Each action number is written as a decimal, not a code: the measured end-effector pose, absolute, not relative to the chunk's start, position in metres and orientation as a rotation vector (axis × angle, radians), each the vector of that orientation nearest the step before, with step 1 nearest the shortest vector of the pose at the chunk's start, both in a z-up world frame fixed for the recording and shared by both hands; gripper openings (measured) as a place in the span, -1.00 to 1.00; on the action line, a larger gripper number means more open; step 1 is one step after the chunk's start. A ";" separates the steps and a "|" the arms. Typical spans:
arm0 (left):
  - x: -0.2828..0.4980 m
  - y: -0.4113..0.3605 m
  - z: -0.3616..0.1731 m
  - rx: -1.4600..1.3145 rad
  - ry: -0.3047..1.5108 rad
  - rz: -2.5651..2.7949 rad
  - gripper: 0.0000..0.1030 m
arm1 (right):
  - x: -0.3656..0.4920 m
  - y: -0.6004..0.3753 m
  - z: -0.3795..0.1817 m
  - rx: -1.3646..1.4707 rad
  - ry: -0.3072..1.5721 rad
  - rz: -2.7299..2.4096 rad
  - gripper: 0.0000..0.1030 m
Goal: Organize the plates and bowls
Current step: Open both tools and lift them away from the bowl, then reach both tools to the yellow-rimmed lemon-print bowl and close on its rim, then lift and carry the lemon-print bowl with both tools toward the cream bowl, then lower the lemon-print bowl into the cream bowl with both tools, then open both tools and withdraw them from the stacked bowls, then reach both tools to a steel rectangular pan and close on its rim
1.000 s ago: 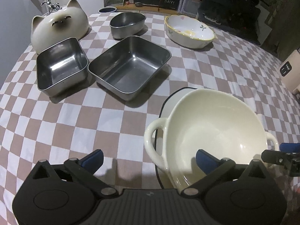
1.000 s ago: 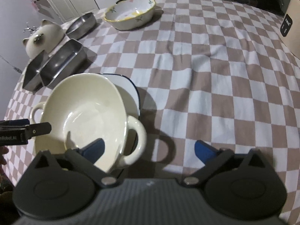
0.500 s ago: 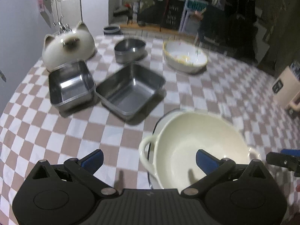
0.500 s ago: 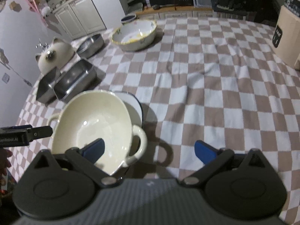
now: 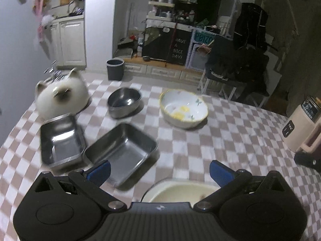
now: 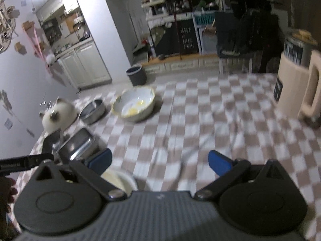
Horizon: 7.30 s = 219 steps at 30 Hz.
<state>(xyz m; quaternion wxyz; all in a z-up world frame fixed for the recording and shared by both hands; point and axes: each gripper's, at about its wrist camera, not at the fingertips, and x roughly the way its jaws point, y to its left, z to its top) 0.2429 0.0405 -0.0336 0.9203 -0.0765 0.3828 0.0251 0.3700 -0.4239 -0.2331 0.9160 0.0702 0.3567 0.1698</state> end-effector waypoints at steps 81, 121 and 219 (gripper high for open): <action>0.230 -0.008 0.025 -0.098 0.666 -0.122 -0.85 | 0.386 -0.405 -0.233 0.403 0.786 0.431 -0.79; 0.207 0.036 -0.104 -0.182 1.056 -0.014 -0.81 | 0.356 -0.333 -0.308 0.137 1.069 0.350 -0.78; 0.206 0.154 -0.101 -0.658 0.826 0.466 1.00 | 0.454 -0.259 -0.265 -0.045 0.807 0.562 0.99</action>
